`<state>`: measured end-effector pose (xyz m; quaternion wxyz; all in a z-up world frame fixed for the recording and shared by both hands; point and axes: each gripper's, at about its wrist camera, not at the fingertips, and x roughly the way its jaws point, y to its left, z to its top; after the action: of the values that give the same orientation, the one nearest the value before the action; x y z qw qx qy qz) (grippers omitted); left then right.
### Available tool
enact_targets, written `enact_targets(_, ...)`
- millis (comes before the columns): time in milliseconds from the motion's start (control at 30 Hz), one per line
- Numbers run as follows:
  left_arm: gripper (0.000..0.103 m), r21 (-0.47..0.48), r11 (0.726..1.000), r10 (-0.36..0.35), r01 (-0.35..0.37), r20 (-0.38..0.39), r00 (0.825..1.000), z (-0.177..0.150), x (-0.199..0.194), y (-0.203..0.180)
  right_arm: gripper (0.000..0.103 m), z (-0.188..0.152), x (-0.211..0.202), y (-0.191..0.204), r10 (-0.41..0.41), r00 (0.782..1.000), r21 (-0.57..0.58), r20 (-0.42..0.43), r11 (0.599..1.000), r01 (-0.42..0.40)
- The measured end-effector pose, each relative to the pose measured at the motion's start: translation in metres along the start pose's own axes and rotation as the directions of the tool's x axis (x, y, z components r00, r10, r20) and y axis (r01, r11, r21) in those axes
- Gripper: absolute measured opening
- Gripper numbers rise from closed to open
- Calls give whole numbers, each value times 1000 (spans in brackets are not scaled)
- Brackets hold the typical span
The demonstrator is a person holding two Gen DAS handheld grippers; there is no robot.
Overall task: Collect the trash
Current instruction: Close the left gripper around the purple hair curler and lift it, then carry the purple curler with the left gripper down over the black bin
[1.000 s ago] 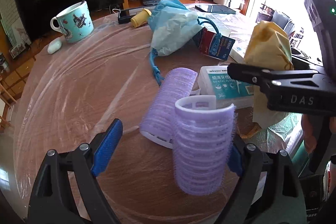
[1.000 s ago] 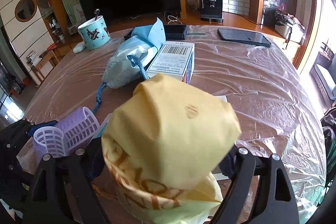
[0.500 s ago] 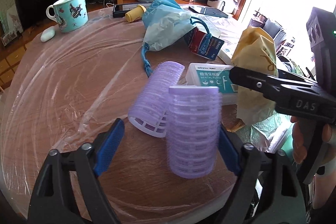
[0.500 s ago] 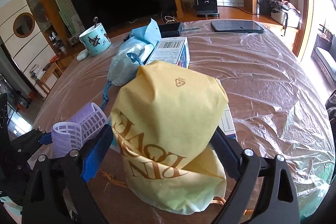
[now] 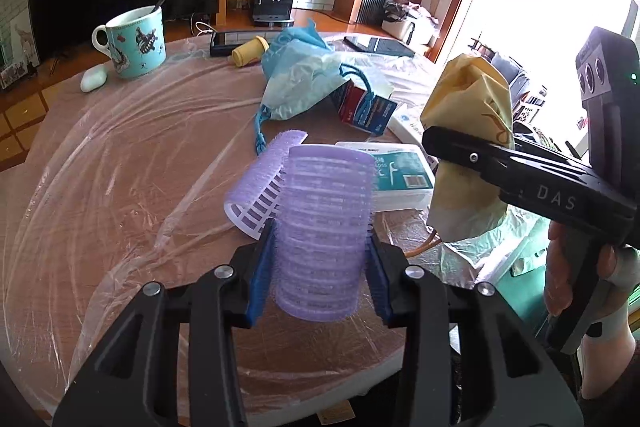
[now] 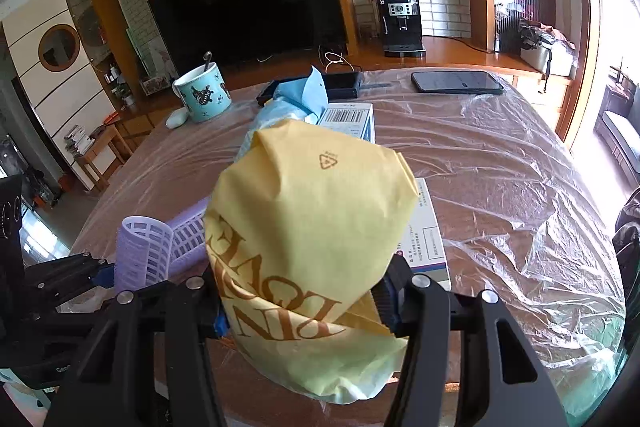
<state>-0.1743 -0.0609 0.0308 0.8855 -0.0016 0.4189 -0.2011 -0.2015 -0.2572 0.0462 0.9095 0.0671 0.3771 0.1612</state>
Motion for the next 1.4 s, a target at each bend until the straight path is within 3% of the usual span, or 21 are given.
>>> enact_targets(333, 43, -21, 1000, -19, 19, 25, 1000, -8, -24, 0, 54, -9, -29, 19, 54, 998, -50, 9, 997, -54)
enact_targets(700, 43, -1, 1000, -29, 29, 40, 999, -22, -50, -2, 53, -33, -54, 35, 136, 990, -91, -40, 986, -139)
enact_targets(1000, 43, 17, 999, -41, 41, 19, 999, -41, -65, -1, 54, -55, -66, 41, 193, 976, -85, -96, 976, -201)
enact_targets(1400, 43, 7, 999, -48, 49, -39, 998, -69, -65, 1, 54, -87, -69, 48, 196, 965, -98, -172, 972, -215)
